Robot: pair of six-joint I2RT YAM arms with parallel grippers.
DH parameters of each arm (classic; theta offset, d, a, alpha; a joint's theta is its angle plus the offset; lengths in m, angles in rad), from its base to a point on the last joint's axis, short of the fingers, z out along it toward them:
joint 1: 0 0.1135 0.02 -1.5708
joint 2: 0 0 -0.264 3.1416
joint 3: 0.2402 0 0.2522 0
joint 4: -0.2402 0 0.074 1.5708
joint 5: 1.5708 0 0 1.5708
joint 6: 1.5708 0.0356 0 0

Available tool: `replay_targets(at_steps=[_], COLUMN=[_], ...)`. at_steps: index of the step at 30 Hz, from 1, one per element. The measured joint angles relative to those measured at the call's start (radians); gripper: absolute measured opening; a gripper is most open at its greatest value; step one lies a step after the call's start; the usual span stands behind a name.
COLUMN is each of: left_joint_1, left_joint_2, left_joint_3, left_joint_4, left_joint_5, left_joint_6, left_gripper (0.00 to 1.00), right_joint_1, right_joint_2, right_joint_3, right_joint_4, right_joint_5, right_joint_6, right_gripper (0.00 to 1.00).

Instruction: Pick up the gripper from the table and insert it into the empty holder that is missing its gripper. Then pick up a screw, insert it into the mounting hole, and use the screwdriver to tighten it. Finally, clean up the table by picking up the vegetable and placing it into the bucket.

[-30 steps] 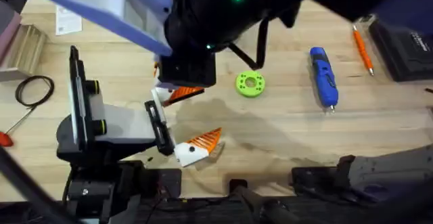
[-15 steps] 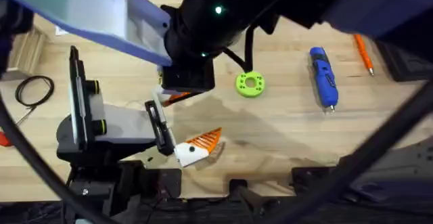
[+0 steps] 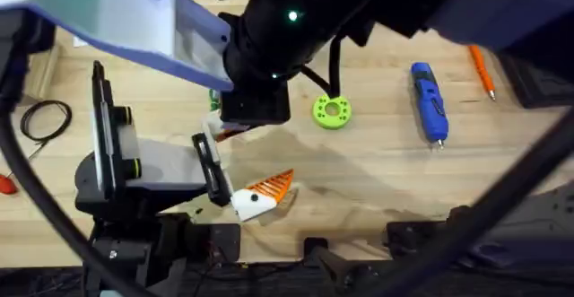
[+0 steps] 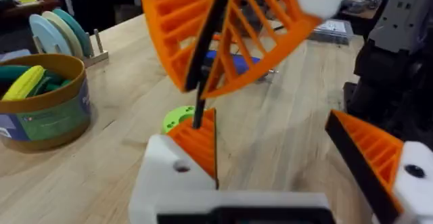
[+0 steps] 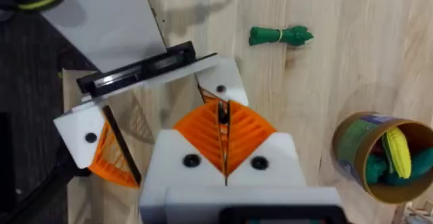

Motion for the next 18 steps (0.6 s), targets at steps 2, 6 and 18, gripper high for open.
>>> replay_targets(at_steps=[2,6,18], left_joint_1=[0.000,0.000,0.000], left_joint_2=[0.000,0.000,0.000], left_joint_3=[0.000,0.000,0.000], left_joint_4=[0.000,0.000,0.000], left_joint_5=[0.000,0.000,0.000], left_joint_6=[0.000,0.000,0.000], left_gripper=[0.985,0.985,0.985], right_joint_1=[0.000,0.000,0.002], right_joint_2=[0.000,0.001,0.054], right_joint_3=[0.000,0.000,0.000], right_joint_4=[0.006,0.013,0.021], right_joint_5=[0.000,0.000,0.000], right_joint_6=[0.000,0.000,0.000], right_gripper=[0.006,0.006,0.006])
